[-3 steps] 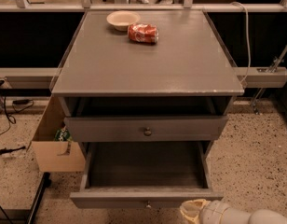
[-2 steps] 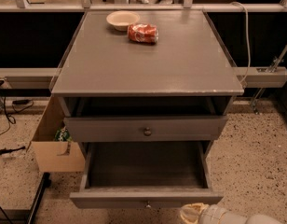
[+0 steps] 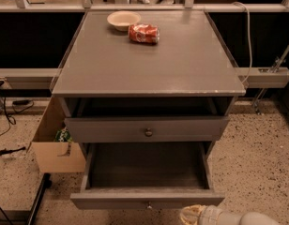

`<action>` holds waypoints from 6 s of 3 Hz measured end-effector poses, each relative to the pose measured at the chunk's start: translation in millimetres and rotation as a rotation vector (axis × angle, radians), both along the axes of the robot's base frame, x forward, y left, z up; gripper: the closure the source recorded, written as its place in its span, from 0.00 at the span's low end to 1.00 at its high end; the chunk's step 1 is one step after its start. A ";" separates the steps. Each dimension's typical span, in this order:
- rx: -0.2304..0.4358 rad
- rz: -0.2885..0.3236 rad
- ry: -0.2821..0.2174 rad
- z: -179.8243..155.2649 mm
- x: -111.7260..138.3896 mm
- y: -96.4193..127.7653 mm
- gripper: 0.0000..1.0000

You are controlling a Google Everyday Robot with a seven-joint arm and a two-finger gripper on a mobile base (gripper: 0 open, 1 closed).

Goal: Close middle drawer

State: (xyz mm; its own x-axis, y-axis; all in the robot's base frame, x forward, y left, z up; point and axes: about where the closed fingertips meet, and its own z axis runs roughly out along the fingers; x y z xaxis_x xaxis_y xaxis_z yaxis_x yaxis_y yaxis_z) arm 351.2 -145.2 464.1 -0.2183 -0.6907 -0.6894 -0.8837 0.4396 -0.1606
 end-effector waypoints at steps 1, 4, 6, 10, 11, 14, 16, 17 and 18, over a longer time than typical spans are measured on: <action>-0.014 0.004 -0.027 -58.0 25.7 -5.7 1.00; -0.068 0.021 -0.108 -75.3 45.3 -12.3 1.00; -0.082 0.026 -0.110 -84.8 63.6 -17.3 1.00; -0.064 0.035 -0.143 -96.6 128.3 -0.3 1.00; -0.056 0.057 -0.156 -95.7 155.0 14.5 1.00; -0.009 0.047 -0.216 -96.9 244.7 38.5 1.00; 0.009 0.075 -0.153 -91.8 222.3 33.6 1.00; 0.029 0.105 -0.083 -82.8 200.0 28.2 1.00; 0.053 0.118 0.018 -75.2 175.7 20.7 1.00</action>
Offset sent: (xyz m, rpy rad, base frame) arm 0.0403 -0.0109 -0.0840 -0.0234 -0.0418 -0.0088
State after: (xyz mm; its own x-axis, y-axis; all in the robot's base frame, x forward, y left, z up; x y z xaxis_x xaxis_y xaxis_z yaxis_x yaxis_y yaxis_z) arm 526.9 -124.5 388.9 -0.1501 -0.6751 -0.7223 -0.9323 0.3398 -0.1239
